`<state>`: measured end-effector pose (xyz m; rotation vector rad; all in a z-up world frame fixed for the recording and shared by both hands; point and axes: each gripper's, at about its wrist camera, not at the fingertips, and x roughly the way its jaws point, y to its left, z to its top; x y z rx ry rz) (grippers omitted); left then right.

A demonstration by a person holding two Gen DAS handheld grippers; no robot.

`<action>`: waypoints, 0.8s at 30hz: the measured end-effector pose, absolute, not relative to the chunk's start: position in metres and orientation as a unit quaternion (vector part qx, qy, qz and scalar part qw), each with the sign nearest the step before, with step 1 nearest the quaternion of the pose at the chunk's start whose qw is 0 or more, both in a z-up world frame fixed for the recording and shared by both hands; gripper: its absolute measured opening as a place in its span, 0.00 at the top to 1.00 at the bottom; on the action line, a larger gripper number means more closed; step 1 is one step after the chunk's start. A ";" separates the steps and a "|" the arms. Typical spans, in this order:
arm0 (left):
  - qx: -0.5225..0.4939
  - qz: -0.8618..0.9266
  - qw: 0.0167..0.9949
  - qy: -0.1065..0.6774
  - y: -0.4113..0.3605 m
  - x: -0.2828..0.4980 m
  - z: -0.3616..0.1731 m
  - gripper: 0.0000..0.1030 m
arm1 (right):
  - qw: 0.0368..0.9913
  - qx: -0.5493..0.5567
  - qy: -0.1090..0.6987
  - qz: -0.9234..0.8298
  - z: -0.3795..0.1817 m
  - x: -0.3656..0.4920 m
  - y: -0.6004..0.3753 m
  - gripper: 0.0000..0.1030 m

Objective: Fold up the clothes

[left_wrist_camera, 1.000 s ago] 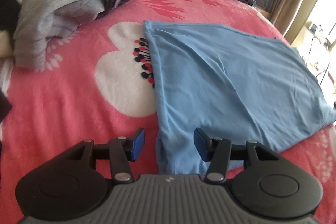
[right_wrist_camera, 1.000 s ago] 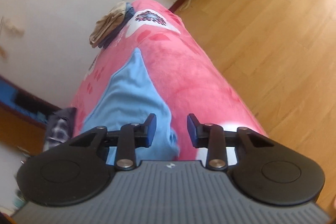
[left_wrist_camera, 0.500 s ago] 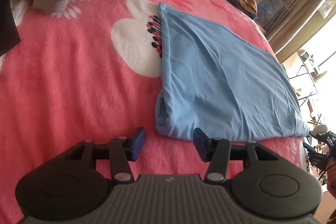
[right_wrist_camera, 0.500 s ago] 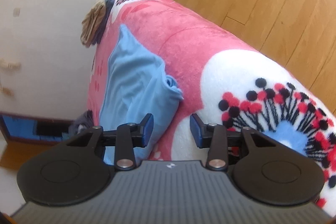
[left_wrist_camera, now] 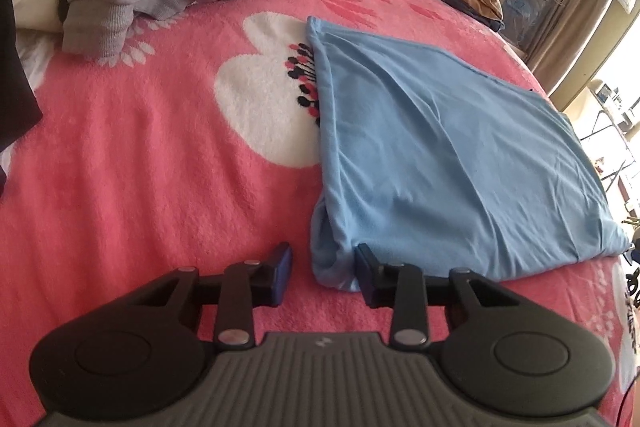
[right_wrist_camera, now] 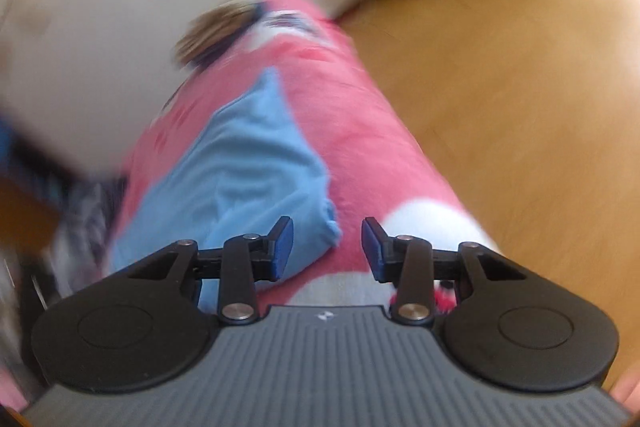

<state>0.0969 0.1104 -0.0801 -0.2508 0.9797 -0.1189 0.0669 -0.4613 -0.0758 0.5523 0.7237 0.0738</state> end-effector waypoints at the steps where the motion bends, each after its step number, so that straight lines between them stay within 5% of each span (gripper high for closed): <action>1: -0.120 -0.057 0.873 0.469 0.111 0.097 -0.080 0.68 | 0.907 0.229 0.349 0.052 -0.074 0.067 -0.456 0.64; 6: -0.115 -0.054 0.875 0.467 0.110 0.097 -0.081 0.69 | 0.919 0.124 0.365 0.083 -0.077 0.072 -0.447 0.64; 9: -0.119 -0.050 0.876 0.465 0.112 0.096 -0.082 0.74 | 0.918 0.099 0.374 0.090 -0.081 0.078 -0.446 0.85; 13: -0.120 -0.048 0.877 0.462 0.114 0.096 -0.083 0.79 | 0.922 0.091 0.366 0.094 -0.080 0.078 -0.443 0.98; 24: -0.102 -0.049 0.883 0.456 0.111 0.098 -0.085 0.82 | 0.932 0.025 0.356 0.070 -0.070 0.073 -0.444 1.00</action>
